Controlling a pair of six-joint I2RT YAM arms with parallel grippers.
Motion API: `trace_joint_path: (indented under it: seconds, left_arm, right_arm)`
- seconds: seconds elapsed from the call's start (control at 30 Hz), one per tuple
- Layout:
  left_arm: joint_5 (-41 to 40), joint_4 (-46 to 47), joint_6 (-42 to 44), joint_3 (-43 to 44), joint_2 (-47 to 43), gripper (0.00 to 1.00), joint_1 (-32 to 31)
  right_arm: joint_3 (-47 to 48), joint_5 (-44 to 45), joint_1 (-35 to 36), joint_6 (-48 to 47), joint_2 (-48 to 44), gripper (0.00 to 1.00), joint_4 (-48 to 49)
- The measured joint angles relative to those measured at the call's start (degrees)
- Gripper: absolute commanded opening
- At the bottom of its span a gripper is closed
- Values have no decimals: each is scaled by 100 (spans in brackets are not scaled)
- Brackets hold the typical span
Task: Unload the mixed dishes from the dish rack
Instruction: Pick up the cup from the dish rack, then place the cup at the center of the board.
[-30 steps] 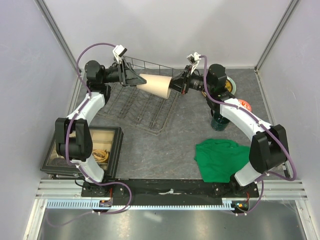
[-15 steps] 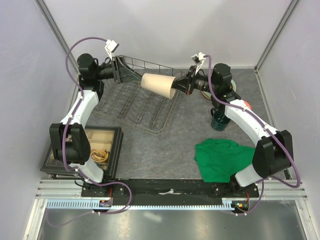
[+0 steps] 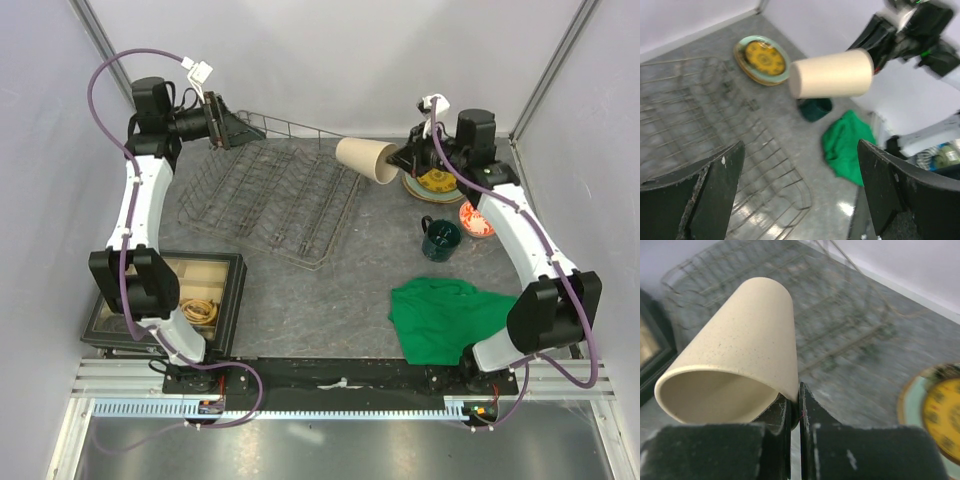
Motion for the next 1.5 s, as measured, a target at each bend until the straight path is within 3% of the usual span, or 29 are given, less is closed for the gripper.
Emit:
trace_joint_path:
  seconds: [0.23, 0.53, 0.93, 1.23, 1.5]
  left_arm:
    - [-1088, -2273, 2216, 505, 258, 99, -9]
    - [-2013, -3617, 3541, 575, 385, 99, -9]
    - [-2498, -4389, 4393, 719, 450, 99, -9]
    - [-2568, -4634, 4680, 719, 566, 99, -9]
    - [-2566, -4736, 4795, 719, 568, 99, -9]
  right_arm:
    - [1338, 1073, -83, -984, 601, 0, -1860]
    - [2048, 2549, -85, -1486, 1606, 0, -3528]
    - [2903, 3558, -92, -1808, 2623, 0, -4577]
    - [3886, 3556, -111, -2046, 3412, 0, -5237]
    - [3995, 3381, -136, -2194, 3766, 0, -5600]
